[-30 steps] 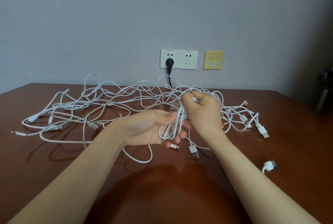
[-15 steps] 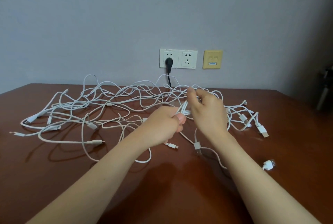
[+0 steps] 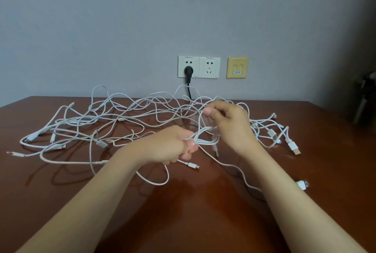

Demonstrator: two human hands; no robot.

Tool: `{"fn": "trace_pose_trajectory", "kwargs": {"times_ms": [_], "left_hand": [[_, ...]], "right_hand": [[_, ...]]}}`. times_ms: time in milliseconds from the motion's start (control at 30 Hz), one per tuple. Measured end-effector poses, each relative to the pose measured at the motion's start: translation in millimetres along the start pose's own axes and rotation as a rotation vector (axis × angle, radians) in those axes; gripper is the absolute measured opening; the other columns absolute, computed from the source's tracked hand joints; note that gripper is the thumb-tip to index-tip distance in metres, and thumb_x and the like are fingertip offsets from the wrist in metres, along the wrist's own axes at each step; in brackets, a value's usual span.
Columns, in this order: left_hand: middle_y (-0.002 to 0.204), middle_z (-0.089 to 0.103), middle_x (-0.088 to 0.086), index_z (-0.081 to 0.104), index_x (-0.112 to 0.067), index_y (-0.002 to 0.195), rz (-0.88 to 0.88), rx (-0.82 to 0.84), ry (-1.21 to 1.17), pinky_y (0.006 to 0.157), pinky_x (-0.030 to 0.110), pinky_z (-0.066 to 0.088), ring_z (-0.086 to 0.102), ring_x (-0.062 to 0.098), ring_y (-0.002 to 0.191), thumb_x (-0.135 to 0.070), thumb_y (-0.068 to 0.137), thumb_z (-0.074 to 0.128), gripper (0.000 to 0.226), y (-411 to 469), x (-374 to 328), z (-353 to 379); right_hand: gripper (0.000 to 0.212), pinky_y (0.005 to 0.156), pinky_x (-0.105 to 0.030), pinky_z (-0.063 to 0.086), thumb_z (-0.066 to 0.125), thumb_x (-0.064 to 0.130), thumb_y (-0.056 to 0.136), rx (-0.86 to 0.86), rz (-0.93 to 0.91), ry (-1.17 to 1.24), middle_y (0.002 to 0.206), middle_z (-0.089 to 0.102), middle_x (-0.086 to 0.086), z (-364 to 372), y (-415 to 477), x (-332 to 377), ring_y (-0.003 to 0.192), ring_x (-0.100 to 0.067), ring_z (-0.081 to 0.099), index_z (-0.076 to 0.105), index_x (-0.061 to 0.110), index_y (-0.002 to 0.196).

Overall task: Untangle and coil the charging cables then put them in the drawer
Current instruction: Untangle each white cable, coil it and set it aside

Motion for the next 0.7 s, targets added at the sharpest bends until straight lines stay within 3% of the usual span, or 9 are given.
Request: {"fn": "trace_pose_trajectory", "kwargs": {"times_ms": [67,133,233,300,367,467,600,700], "left_hand": [[0.053,0.042,-0.011,0.039,-0.017,0.070,0.064,0.068,-0.084,0.040,0.014,0.020,0.022,0.004,0.041,-0.015,0.102,0.029,0.033,-3,-3,1],[0.049,0.043,-0.013,0.040,-0.018,0.071,0.122,0.081,-0.112,0.042,0.014,0.020,0.023,0.004,0.043,-0.015,0.102,0.030,0.033,-4,-5,2],[0.050,0.044,-0.014,0.042,-0.019,0.072,0.181,0.055,-0.156,0.041,0.012,0.021,0.024,0.002,0.042,-0.016,0.101,0.031,0.031,-3,-6,3],[0.051,0.043,-0.014,0.046,-0.020,0.074,0.209,0.003,-0.217,0.041,0.011,0.020,0.024,0.001,0.041,-0.015,0.101,0.032,0.031,-1,-6,1],[0.051,0.042,-0.015,0.049,-0.018,0.081,0.225,-0.053,-0.280,0.041,0.013,0.019,0.022,0.001,0.040,-0.013,0.101,0.030,0.028,0,-6,-3],[0.053,0.042,-0.012,0.050,-0.014,0.089,0.218,-0.153,-0.367,0.039,0.014,0.018,0.020,0.002,0.040,-0.012,0.101,0.029,0.024,1,-5,-9],[0.047,0.043,-0.012,0.045,-0.016,0.072,0.197,-0.321,-0.387,0.037,0.015,0.020,0.023,0.002,0.036,-0.009,0.101,0.030,0.033,5,1,-14],[0.048,0.046,-0.010,0.047,-0.016,0.068,0.148,-0.498,-0.313,0.036,0.015,0.024,0.026,0.000,0.031,-0.009,0.100,0.034,0.036,9,10,-22]], "right_hand": [[0.029,0.066,-0.031,0.041,0.059,0.015,0.090,0.034,0.015,0.136,0.056,0.056,0.008,-1,1,1,0.060,-0.006,0.049,0.060,0.027,0.063],[0.028,0.062,-0.015,0.041,0.057,0.009,0.089,0.139,0.083,0.268,0.053,0.059,0.016,0,2,1,0.057,0.004,0.051,0.063,0.023,0.066],[0.023,0.066,-0.023,0.043,0.057,0.015,0.089,0.314,0.260,0.361,0.070,0.066,-0.004,3,-1,-8,0.068,-0.014,0.055,0.073,0.021,0.072],[0.033,0.052,-0.018,0.040,0.056,0.013,0.089,0.339,0.347,0.390,0.066,0.059,-0.010,5,-5,-11,0.055,-0.013,0.049,0.074,0.024,0.064],[0.039,0.040,-0.013,0.026,0.051,0.010,0.093,0.341,0.382,0.440,0.049,0.045,0.002,9,-7,-11,0.042,-0.006,0.033,0.069,0.021,0.060],[0.031,0.041,-0.014,0.020,0.047,0.013,0.096,0.367,0.426,0.500,0.042,0.037,0.012,17,-10,-6,0.037,-0.002,0.024,0.062,0.016,0.069],[0.028,0.040,-0.012,0.019,0.042,0.016,0.099,0.478,0.341,0.430,0.038,0.045,0.016,27,-16,6,0.034,-0.001,0.024,0.064,0.011,0.083],[0.030,0.045,-0.011,0.028,0.044,0.020,0.098,0.384,0.253,0.210,0.038,0.046,0.015,29,-12,10,0.038,0.000,0.039,0.068,0.005,0.090]]}}
Point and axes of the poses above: each hand's wrist, its own y-axis towards the middle knuckle, its own z-axis out of the palm, x = y × z, the point moved 4 cm from there along y, towards the middle knuckle
